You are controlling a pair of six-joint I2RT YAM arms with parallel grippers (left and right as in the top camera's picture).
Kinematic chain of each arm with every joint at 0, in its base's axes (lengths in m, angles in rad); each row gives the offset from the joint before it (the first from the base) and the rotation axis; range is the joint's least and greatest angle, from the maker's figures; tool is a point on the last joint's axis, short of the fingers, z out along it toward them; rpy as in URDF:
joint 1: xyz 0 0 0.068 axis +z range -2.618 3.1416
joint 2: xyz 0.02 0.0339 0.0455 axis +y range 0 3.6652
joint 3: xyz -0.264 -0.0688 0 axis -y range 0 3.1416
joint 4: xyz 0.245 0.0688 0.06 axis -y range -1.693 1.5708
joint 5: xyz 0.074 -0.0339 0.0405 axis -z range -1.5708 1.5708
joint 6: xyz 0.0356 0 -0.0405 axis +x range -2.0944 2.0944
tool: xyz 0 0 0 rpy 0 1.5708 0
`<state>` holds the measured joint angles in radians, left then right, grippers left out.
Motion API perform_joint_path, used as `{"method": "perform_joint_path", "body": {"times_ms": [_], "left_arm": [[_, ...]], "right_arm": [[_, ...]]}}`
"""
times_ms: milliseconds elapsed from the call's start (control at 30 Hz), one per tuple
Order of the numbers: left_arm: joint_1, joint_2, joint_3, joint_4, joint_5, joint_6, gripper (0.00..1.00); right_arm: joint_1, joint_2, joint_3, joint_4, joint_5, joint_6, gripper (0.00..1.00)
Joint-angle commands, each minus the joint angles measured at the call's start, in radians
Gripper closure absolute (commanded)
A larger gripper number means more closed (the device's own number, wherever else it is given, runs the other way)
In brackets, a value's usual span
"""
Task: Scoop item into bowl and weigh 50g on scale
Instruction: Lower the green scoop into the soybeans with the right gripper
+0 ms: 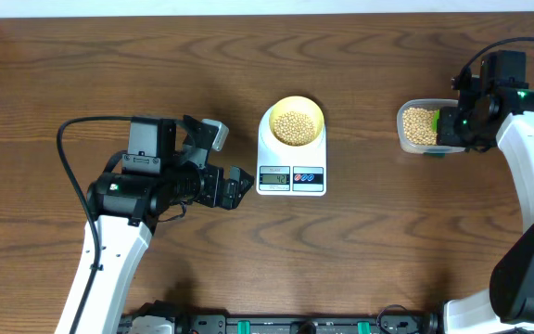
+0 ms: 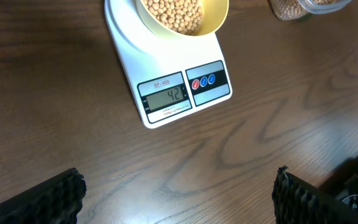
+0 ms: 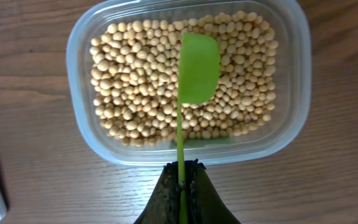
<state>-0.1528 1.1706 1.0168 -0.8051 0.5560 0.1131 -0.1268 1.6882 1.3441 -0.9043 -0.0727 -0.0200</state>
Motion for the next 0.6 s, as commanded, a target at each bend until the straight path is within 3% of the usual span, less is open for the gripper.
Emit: {"method": "perform_joint_path", "body": {"times_ms": [0, 567], "left_arm": [[-0.002, 0.0, 0.002, -0.002, 0.016, 0.018, 0.02], [-0.002, 0.0, 0.002, -0.002, 0.016, 0.018, 0.02]], "right_arm": [[-0.003, 0.001, -0.012, 0.01, 0.037, -0.019, 0.99], [-0.002, 0.011, -0.019, 0.007, 0.037, -0.019, 0.99]]}}
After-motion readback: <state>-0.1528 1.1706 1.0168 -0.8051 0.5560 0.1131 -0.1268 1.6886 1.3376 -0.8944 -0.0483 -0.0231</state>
